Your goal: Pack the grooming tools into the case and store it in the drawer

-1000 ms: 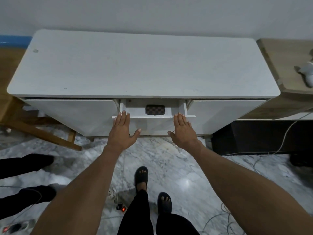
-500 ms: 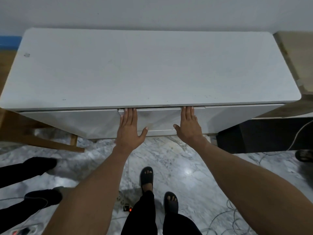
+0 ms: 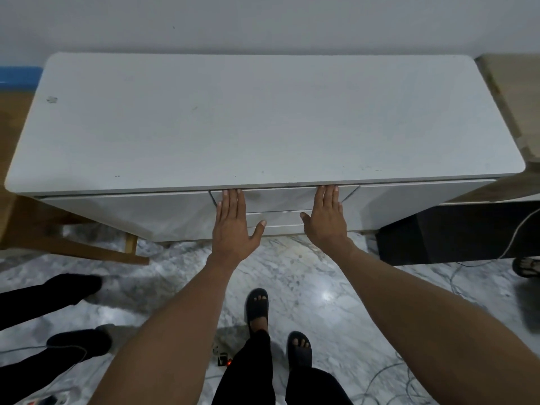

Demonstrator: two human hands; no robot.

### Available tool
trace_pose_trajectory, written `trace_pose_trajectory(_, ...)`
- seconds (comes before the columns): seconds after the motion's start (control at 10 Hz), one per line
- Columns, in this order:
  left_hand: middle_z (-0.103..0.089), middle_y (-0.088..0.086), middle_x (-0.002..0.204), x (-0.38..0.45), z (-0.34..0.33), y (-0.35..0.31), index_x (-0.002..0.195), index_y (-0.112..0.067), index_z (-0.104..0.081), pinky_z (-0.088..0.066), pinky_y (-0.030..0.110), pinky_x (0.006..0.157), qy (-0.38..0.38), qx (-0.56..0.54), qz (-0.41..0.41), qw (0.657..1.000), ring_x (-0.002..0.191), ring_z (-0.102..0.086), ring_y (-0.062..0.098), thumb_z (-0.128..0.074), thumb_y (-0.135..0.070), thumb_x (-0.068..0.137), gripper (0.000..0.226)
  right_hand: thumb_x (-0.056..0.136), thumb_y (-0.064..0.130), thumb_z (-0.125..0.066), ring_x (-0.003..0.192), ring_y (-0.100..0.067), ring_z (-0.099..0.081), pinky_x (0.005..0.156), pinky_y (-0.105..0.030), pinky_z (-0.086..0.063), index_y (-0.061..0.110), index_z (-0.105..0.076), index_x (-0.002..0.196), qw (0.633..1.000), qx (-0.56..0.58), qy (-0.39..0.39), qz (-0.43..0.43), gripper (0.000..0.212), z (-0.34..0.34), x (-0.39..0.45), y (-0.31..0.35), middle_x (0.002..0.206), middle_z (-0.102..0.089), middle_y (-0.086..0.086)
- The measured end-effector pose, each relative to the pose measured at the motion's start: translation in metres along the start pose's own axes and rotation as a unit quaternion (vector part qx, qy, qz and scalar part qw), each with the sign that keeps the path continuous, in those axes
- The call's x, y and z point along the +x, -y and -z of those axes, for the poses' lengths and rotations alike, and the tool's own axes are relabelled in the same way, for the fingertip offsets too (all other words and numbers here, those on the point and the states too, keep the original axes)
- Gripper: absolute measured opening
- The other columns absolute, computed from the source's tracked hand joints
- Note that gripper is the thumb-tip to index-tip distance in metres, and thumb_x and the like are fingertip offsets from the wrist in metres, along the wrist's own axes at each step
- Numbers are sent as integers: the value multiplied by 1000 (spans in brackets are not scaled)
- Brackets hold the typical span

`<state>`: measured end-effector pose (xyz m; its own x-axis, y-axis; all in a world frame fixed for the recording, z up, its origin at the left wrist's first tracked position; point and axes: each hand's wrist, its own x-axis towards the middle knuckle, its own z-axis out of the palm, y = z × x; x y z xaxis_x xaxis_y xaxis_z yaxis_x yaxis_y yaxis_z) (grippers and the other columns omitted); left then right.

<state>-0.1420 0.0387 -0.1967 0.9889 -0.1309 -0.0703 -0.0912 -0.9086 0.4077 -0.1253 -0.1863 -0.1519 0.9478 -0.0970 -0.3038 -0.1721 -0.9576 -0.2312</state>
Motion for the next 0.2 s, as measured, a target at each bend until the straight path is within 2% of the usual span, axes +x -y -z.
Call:
trace_pose_trajectory(0.1, -6, 16, 172, 0, 4, 8, 163, -3, -8, -2, 44, 130, -1, 11, -18, 1000, 160, 3, 30, -28, -69, 96, 97, 100, 41, -44, 151, -29, 6, 122, -45, -13, 5, 2, 154, 999, 13, -5, 32, 79, 5, -7, -16, 163, 6, -14)
trace_pose_trajectory(0.2, 1, 13, 172, -17, 7, 8, 164, -5, -7, -1, 41, 130, -1, -17, 27, 999, 160, 5, 28, -35, -65, 99, 93, 101, 40, -42, 151, -29, 1, 120, -43, -18, 11, -3, 155, 999, 15, 13, 42, 73, 3, -32, -40, 163, 3, -14)
